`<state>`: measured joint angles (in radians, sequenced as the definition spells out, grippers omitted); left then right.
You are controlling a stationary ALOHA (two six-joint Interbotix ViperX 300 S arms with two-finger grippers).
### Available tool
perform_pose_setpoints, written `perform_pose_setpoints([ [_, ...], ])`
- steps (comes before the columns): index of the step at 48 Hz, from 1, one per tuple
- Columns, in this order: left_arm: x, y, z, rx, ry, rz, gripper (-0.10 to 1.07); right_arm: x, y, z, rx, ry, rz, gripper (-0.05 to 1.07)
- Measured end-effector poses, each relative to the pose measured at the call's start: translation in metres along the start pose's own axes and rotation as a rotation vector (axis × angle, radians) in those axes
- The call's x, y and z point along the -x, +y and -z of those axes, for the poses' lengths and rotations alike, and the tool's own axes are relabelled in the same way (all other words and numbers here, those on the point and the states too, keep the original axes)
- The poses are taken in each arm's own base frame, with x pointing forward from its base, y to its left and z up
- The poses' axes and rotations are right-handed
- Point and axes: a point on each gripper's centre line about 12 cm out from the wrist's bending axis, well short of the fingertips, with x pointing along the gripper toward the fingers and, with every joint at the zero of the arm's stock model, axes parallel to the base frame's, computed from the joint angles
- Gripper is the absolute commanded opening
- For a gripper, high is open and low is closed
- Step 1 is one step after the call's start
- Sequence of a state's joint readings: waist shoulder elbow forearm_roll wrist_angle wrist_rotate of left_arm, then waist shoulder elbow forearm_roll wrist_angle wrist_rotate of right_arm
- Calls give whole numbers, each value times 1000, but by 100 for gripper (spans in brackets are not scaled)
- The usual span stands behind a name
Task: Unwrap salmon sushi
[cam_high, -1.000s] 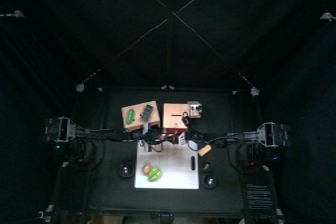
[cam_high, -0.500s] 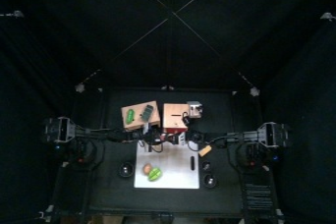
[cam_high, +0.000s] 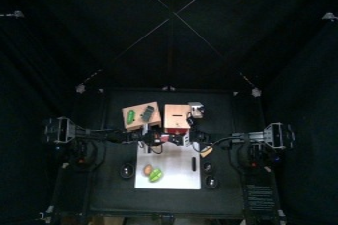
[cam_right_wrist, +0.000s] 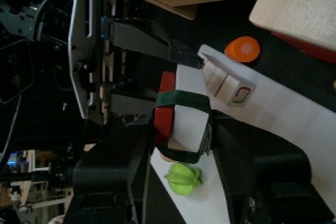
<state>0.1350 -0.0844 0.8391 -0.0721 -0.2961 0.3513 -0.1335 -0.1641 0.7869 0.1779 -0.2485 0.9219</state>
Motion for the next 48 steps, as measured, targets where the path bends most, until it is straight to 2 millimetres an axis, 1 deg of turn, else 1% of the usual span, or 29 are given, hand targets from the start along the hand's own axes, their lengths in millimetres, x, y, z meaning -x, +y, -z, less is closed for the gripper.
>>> perform_pose_setpoints([
  [3,1,-1,2,0,4,1,59,2,-1,1,-1,4,3,61],
  [23,4,0,-2,-4,-14,-3,59,16,-3,3,2,7,-2,61],
  [37,5,0,-3,-5,-18,-3,59,20,-2,3,15,8,-9,61],
  [39,5,-1,0,-4,-8,-1,59,21,-2,4,22,11,-7,61],
  [43,9,-3,20,-2,52,9,59,25,0,2,28,10,-15,61],
  [48,9,0,20,8,48,0,59,28,4,1,30,7,-24,61],
])
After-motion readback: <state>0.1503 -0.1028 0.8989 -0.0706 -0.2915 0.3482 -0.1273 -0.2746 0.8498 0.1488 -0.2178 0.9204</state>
